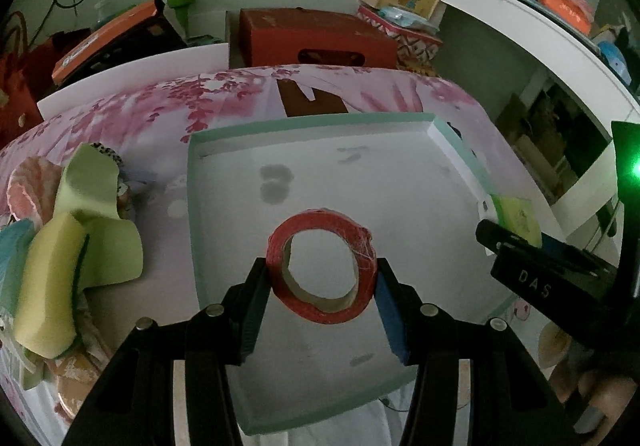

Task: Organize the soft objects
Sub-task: 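Release the tape roll into the tray with the left tool while the right drops the tissue pack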

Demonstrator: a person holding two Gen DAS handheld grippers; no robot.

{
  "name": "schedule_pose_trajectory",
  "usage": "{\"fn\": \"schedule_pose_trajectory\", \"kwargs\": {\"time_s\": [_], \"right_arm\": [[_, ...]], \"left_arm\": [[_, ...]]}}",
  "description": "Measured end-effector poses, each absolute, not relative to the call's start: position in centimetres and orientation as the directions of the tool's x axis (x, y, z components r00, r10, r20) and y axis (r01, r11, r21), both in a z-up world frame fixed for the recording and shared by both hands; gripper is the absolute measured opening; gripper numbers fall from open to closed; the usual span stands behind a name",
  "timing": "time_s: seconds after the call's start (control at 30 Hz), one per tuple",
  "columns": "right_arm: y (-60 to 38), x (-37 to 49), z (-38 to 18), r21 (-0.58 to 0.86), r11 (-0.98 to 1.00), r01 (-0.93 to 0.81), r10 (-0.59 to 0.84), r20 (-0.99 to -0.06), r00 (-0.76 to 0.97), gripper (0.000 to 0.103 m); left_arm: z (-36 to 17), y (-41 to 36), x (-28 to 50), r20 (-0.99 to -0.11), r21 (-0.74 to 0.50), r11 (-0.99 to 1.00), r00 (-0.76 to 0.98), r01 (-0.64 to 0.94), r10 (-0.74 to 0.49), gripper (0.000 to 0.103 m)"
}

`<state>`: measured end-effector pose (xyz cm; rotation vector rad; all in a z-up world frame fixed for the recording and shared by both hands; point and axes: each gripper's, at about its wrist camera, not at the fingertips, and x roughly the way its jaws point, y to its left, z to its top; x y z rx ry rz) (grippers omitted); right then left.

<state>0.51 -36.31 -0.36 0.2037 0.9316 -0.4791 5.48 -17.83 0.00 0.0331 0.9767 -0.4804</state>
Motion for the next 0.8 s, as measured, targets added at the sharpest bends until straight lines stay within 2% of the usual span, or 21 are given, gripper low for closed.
{"fn": "schedule_pose_trajectory", "kwargs": {"time_s": [0.2, 0.23, 0.33, 0.47, 0.53, 0.7, 0.8], "right_arm": [[-36.2, 0.5, -0.2, -0.037, 0.88, 0.474, -0.305, -0.808, 0.503, 0.067], [-36.1, 0.5, -0.2, -0.038, 0.88, 0.473, -0.306, -0.808, 0.504, 0.067], [-36.2, 0.4, -0.2, -0.033, 0.879, 0.476, -0.306, -0.804, 0.509, 0.068], [-36.1, 0.4, 0.0, -0.027, 0.88, 0.475, -0.303, -0.801, 0.516, 0.081], [-36.0, 0.5, 0.0, -0.033, 0.882, 0.471, -0.306, -0.798, 0.518, 0.084], [-36.0, 0.5, -0.1, -0.04, 0.88, 0.473, -0.313, -0.798, 0.515, 0.103], [-36.2, 0.5, -0.2, -0.027, 0.876, 0.481, -0.307, -0.801, 0.514, 0.103]], "left_arm": [[0.2, -18.0, 5.4, -0.794, -0.168, 0.892, 0.478, 0.42, -0.375, 0.054], [0.2, -17.9, 5.4, -0.793, -0.169, 0.893, 0.48, 0.418, -0.375, 0.058], [0.3, -17.7, 5.4, -0.788, -0.166, 0.897, 0.492, 0.409, -0.369, 0.085], [0.7, -17.2, 5.6, -0.778, -0.162, 0.905, 0.513, 0.393, -0.362, 0.089], [0.7, -17.0, 5.7, -0.775, -0.168, 0.908, 0.518, 0.384, -0.362, 0.093], [1.1, -16.3, 5.9, -0.753, -0.17, 0.918, 0.554, 0.358, -0.355, 0.095], [1.2, -15.8, 6.0, -0.745, -0.163, 0.929, 0.576, 0.334, -0.337, 0.101]]}}
